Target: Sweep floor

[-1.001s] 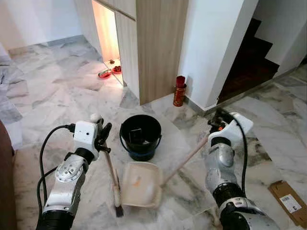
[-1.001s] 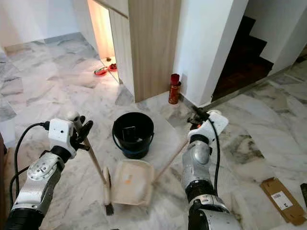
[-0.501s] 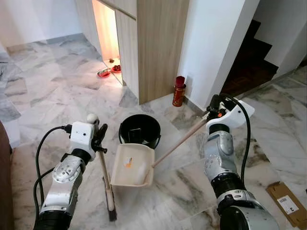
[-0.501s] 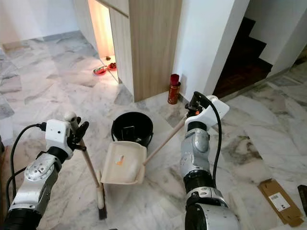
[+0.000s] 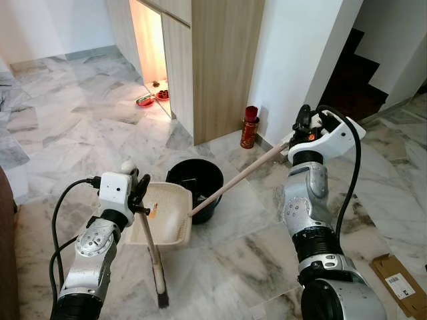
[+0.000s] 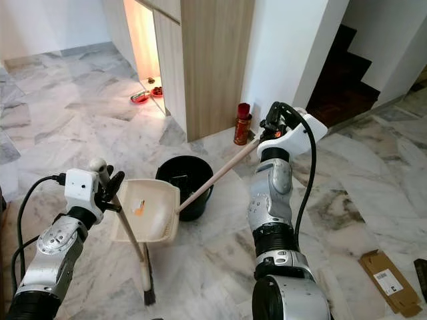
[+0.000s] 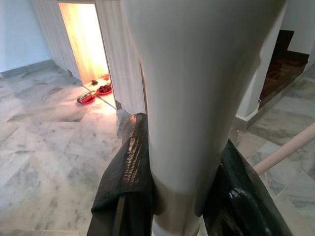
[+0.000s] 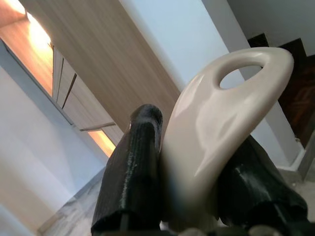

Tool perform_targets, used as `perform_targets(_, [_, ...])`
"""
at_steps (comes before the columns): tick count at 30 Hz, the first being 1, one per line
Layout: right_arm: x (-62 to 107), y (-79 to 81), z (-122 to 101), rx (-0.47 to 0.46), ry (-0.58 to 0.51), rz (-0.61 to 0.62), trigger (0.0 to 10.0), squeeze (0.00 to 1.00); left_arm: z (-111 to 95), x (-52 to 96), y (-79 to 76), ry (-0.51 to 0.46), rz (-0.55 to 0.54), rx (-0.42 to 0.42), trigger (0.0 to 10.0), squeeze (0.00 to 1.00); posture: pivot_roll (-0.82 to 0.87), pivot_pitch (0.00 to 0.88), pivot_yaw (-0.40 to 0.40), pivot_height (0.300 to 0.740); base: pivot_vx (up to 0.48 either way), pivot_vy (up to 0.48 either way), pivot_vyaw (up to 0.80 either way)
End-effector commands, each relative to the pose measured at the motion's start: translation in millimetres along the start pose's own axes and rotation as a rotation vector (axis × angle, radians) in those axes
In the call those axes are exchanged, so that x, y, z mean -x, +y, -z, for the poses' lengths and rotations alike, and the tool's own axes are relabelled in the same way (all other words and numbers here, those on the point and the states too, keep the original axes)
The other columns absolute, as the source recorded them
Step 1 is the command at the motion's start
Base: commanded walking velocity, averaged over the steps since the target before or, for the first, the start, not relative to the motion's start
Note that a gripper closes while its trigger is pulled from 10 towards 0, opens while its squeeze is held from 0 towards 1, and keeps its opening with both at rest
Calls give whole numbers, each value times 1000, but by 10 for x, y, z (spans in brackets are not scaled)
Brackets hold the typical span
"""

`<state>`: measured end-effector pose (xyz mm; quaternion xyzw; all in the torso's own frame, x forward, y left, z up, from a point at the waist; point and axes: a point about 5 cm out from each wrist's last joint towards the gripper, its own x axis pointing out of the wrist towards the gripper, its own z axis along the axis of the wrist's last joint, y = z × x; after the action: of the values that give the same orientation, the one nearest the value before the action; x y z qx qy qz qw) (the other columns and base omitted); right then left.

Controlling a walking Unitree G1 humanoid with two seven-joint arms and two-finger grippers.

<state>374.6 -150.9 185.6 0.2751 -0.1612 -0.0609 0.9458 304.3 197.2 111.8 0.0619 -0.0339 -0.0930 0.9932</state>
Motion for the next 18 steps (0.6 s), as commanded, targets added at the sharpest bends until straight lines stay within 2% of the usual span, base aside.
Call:
perform_targets(1, [-84,116,-189,-5,-80,-28,10000,0,-98,-40,-9,-58,2,-30,10000,0,208,0,-51,740,0,0,0])
perform_targets(7, [-104,216,-249,56,-122,-58,10000,0,-74,-32,-75,-63,14,-37,10000,0,207,0,-57,740,0,0,0])
perform_targets(11, [-158,338,-368,61,-174,-91,10000,0,-61,-30,-97,-61,21,-42,10000,0,208,0,-62,740,0,0,0])
perform_targets(18, [-190,415,-462,59,-216,-102,10000,0,-52,-23,-111,-66,20,-45,10000,0,211,0,-66,740,0,0,0])
